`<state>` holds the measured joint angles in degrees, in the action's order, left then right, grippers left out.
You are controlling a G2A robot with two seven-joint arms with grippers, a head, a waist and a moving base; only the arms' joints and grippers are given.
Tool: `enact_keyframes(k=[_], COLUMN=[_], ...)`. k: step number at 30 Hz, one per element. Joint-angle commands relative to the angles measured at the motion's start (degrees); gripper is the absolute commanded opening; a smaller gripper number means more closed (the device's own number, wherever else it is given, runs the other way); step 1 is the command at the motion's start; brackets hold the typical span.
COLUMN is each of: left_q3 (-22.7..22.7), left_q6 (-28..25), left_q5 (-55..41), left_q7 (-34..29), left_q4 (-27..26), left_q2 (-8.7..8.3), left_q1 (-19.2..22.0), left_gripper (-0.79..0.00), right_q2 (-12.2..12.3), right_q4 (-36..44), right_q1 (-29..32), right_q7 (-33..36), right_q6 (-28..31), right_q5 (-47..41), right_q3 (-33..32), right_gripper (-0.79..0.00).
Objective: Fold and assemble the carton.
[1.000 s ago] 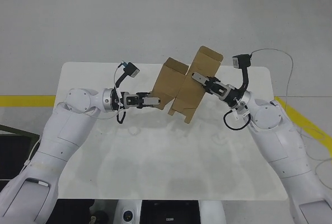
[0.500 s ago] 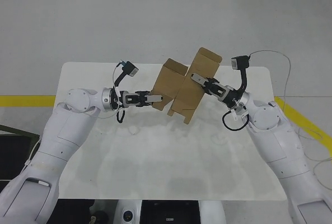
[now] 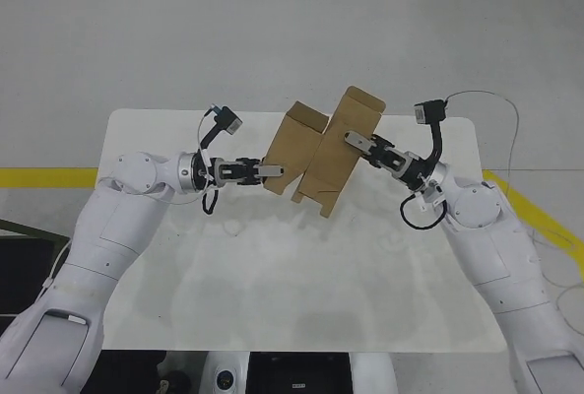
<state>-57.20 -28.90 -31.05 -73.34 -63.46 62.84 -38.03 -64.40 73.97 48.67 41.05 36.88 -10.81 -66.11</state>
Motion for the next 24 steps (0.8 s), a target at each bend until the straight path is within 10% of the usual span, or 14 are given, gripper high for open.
enact_keyframes(k=[1,11,24], left_q3=[-0.1,-0.4,9.1], left_q6=[1.6,12.9,16.4], left_q5=[1.1,0.3,-1.9], left_q7=[-1.1,-14.7,-14.7], left_q4=[0.4,1.5,-3.2], left_q2=[-0.17,-1.21,-5.41], left_q1=[0.5,2.2,3.6], left_gripper=[-0.785,-0.785,-0.785], right_q2=[0.5,2.8,4.3], right_q4=[-0.4,0.0,2.7], right_q1=[0.2,3.1,6.1], right_q7=[3.1,17.0,25.9], right_q6=[0.9,2.6,0.4], right_q5=[0.5,-2.7,-7.4], right_q3=[-1.3,-6.1,-4.8], right_gripper=[0.000,0.000,0.000])
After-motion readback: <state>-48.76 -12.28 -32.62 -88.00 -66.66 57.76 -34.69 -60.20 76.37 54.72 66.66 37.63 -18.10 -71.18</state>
